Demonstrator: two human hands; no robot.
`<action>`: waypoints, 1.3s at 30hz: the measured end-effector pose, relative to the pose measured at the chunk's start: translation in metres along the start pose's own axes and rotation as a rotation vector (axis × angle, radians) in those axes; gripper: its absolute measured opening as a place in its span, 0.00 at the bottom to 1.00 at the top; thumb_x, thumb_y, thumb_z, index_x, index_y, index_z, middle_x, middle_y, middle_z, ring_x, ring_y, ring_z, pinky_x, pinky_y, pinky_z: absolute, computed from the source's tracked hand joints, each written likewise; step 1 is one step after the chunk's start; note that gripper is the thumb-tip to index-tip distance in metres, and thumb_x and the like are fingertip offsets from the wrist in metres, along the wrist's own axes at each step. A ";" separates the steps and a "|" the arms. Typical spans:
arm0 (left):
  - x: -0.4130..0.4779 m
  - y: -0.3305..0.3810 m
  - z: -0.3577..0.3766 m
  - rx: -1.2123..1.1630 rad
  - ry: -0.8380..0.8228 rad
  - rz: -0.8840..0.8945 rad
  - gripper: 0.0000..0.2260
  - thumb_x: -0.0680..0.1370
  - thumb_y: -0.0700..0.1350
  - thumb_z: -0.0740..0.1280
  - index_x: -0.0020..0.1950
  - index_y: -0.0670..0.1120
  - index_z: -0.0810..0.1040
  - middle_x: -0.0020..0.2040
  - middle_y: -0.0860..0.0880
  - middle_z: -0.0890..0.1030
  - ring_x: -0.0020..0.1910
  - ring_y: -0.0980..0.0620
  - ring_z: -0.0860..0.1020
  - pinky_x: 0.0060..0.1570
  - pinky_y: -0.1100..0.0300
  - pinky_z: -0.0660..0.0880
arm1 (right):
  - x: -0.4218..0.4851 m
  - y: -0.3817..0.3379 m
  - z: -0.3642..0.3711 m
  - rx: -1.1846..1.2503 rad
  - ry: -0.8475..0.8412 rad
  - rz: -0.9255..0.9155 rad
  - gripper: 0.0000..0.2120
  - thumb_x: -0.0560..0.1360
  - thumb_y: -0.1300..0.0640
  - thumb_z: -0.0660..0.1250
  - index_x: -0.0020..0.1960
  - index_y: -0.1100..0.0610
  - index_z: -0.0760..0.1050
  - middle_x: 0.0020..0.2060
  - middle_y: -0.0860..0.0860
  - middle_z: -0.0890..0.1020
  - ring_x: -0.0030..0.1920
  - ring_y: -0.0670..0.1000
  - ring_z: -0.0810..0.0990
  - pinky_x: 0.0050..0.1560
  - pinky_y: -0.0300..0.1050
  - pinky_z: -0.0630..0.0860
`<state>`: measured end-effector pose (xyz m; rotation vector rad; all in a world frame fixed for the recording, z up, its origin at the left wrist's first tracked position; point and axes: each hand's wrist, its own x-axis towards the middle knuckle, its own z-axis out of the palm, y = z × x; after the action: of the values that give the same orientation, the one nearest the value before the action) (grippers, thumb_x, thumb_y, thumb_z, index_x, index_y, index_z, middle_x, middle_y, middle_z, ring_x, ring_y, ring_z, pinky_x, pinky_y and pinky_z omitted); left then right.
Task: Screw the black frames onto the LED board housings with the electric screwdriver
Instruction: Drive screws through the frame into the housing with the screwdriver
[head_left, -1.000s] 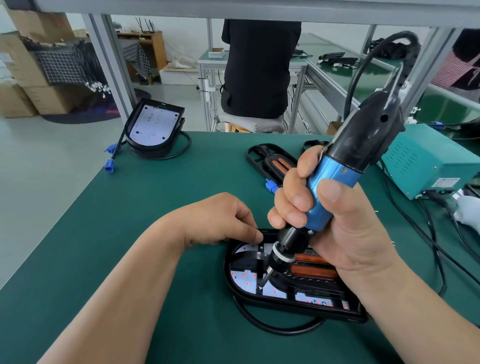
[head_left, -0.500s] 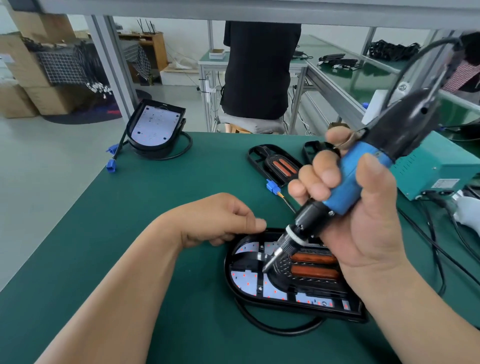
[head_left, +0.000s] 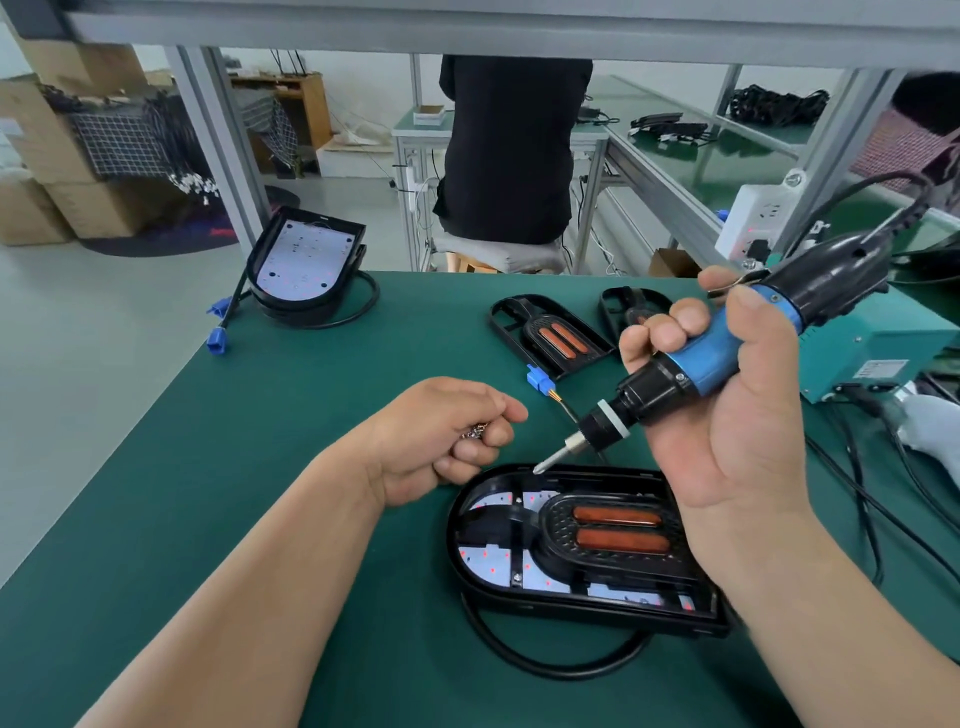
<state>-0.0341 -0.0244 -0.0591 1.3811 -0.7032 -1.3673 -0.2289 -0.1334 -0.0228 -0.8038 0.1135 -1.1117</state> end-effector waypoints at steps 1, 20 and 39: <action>0.000 0.000 -0.001 -0.013 -0.010 0.012 0.08 0.87 0.42 0.61 0.57 0.40 0.78 0.35 0.50 0.73 0.29 0.57 0.60 0.21 0.68 0.56 | 0.001 -0.001 -0.001 0.007 0.018 -0.004 0.04 0.85 0.55 0.62 0.57 0.54 0.74 0.39 0.48 0.74 0.38 0.48 0.74 0.55 0.48 0.78; -0.004 -0.001 0.006 -0.136 -0.274 0.106 0.11 0.78 0.42 0.71 0.58 0.40 0.87 0.40 0.49 0.77 0.34 0.58 0.67 0.26 0.70 0.62 | 0.011 -0.011 -0.008 0.084 0.153 -0.082 0.06 0.84 0.56 0.65 0.59 0.56 0.74 0.39 0.49 0.76 0.38 0.49 0.76 0.57 0.49 0.79; -0.004 0.001 0.015 -0.130 -0.204 0.099 0.08 0.76 0.36 0.72 0.54 0.38 0.87 0.42 0.44 0.79 0.32 0.58 0.65 0.23 0.71 0.61 | 0.013 -0.010 -0.011 0.103 0.164 -0.104 0.07 0.84 0.56 0.67 0.60 0.56 0.73 0.40 0.50 0.76 0.39 0.50 0.77 0.58 0.50 0.79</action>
<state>-0.0490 -0.0248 -0.0545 1.1009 -0.7919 -1.4610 -0.2354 -0.1517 -0.0200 -0.6321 0.1522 -1.2710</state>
